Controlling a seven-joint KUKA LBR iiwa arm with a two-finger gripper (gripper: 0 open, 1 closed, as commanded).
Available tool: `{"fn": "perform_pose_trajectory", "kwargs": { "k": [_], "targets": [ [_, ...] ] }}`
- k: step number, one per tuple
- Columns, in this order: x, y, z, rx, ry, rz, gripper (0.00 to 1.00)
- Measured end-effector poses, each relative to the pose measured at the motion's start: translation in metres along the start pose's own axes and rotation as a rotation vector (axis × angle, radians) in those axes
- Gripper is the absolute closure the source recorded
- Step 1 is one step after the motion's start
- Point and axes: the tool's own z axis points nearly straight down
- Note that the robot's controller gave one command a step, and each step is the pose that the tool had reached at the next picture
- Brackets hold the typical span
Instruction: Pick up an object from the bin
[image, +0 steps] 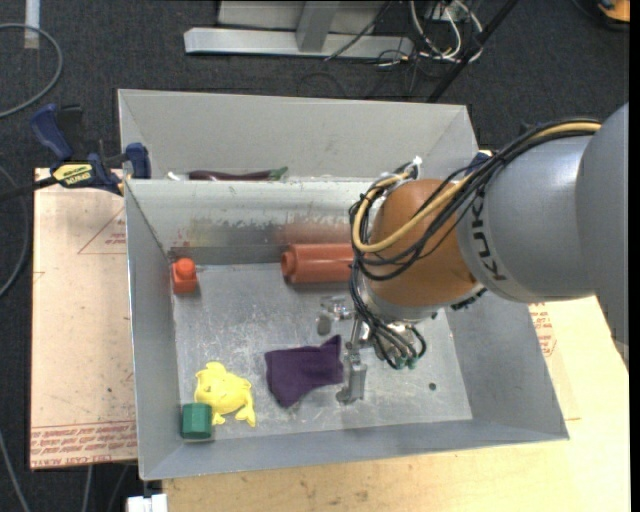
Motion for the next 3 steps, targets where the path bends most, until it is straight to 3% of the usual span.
{"fn": "perform_pose_trajectory", "kwargs": {
  "k": [1, 2, 3],
  "targets": [
    [-0.021, 0.03, 0.042, -0.002, -0.009, -0.39, 1.0],
    [-0.021, 0.03, 0.042, -0.002, -0.009, -0.389, 1.0],
    [-0.025, 0.032, -0.066, -0.003, -0.013, -0.403, 1.0]
  ]
}}
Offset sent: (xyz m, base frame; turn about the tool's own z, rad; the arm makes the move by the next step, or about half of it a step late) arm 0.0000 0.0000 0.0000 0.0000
